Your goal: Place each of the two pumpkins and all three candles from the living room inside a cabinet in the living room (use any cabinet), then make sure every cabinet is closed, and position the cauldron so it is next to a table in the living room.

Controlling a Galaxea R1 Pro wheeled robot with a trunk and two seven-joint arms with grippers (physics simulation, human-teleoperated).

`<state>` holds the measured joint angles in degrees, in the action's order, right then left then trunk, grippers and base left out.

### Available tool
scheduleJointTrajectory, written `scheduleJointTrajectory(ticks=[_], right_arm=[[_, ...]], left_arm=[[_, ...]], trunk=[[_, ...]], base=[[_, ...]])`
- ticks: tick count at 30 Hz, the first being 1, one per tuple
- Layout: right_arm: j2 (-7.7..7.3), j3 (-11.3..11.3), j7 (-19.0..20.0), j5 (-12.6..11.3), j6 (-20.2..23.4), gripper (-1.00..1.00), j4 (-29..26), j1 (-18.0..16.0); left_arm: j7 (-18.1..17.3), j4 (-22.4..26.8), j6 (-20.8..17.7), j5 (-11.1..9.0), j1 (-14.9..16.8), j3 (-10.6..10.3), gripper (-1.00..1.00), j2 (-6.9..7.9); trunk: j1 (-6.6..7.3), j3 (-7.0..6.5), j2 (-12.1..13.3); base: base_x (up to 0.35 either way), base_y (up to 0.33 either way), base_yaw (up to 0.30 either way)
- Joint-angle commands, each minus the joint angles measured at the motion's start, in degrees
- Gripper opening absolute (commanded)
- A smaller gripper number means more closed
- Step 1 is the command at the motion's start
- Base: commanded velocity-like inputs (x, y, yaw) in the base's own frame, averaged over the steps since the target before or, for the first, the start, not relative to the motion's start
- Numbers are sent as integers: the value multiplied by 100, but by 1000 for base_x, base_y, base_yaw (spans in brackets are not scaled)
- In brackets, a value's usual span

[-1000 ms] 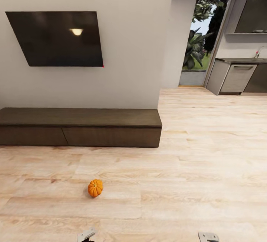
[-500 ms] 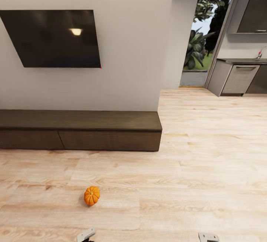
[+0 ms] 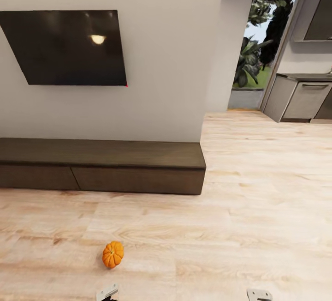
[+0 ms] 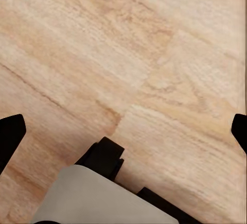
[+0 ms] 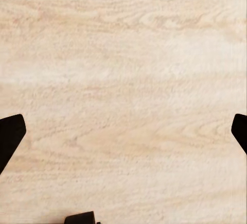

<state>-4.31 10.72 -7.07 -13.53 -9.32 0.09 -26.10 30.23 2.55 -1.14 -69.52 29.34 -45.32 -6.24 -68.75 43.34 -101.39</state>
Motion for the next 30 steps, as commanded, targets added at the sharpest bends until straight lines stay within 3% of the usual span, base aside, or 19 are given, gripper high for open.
scheduleJointTrajectory(ticks=[1, 7, 21, 30], right_arm=[[0, 0, 0, 0, 0, 100, 0, 0], [0, 0, 2, 0, 0, 100, 0, 0], [0, 5, 4, 17, 1, 100, 8, 0], [0, 0, 4, 0, 0, 100, 9, 0]], left_arm=[[0, -2, 0, 0, 1, 2, 100, 0], [0, -2, 0, 0, 1, -1, 100, 0], [-5, 0, 0, 0, 1, -3, 100, 0], [-5, 0, 0, 0, 1, -3, 100, -6]], trunk=[[0, 0, 0], [0, 0, 0], [0, 0, 0], [0, 0, 0]], base=[[327, -65, 231], [176, -53, 181], [149, -2, 6], [5, 0, -197]])
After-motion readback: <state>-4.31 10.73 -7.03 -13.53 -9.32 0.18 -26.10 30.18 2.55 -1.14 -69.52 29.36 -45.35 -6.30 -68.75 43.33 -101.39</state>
